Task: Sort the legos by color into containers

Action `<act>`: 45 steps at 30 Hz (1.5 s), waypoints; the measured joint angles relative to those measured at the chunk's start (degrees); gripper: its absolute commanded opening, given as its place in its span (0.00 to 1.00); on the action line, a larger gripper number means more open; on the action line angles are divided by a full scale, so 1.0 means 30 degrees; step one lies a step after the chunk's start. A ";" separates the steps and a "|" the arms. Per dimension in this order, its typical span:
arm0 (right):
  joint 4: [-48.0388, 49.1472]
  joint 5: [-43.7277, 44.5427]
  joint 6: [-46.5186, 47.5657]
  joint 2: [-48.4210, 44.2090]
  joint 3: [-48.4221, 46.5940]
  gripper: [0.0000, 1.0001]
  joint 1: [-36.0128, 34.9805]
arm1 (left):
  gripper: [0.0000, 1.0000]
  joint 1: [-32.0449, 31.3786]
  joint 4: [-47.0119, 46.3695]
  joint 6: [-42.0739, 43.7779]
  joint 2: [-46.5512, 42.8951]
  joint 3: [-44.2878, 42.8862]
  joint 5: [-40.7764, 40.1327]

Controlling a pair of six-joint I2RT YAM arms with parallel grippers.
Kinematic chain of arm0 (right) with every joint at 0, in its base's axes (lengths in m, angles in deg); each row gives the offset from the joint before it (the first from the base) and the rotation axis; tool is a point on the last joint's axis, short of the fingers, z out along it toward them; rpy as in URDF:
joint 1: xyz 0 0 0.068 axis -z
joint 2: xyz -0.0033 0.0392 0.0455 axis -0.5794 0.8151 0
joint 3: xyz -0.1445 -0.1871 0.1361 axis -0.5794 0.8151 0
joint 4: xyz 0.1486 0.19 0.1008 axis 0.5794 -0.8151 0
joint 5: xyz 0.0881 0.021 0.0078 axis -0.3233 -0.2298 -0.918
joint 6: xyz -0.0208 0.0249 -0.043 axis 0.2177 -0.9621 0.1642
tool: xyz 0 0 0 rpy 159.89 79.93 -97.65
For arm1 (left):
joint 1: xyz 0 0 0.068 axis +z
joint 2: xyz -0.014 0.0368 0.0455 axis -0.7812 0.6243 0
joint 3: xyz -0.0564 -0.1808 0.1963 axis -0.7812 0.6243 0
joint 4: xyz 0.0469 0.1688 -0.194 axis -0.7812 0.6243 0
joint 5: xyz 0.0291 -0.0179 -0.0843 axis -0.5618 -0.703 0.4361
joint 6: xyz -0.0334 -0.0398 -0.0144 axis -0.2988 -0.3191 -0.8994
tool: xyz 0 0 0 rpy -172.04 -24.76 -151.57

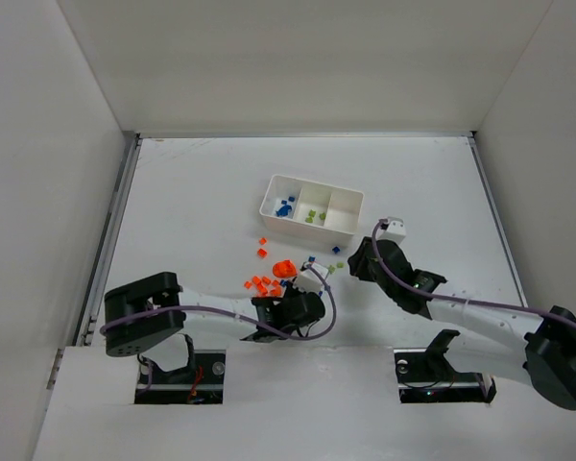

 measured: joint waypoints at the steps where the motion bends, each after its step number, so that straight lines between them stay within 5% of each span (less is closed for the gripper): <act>1: -0.0117 0.0000 0.0007 -0.0007 0.0000 0.36 0.0000 | 0.14 0.0131 0.0270 0.0007 -0.0342 0.0029 0.0080; 8: -0.0459 -0.0131 0.0219 0.1814 -0.0248 0.38 -0.0364 | 0.14 0.3184 0.0729 -0.0488 -0.4459 0.0095 0.1188; 14: -0.0525 -0.0138 0.0452 0.4313 -0.1042 0.43 -0.0831 | 0.15 0.6739 0.0022 -0.1049 -0.4648 -0.0444 0.2586; 26: -0.0058 -0.0277 0.0867 0.5530 -0.1188 0.46 -0.2237 | 0.17 1.1336 -0.2280 -0.1552 -0.1056 -0.4823 0.5013; 37: 0.0823 -0.0277 0.1093 0.6462 -0.1596 0.46 -0.2237 | 0.17 1.2976 -0.2688 -0.1377 0.3271 -0.7118 0.5450; 45: 0.1406 -0.0102 0.1443 0.7759 -0.2535 0.44 -0.2237 | 0.41 1.3129 -0.2783 -0.0998 0.4554 -0.8255 0.4925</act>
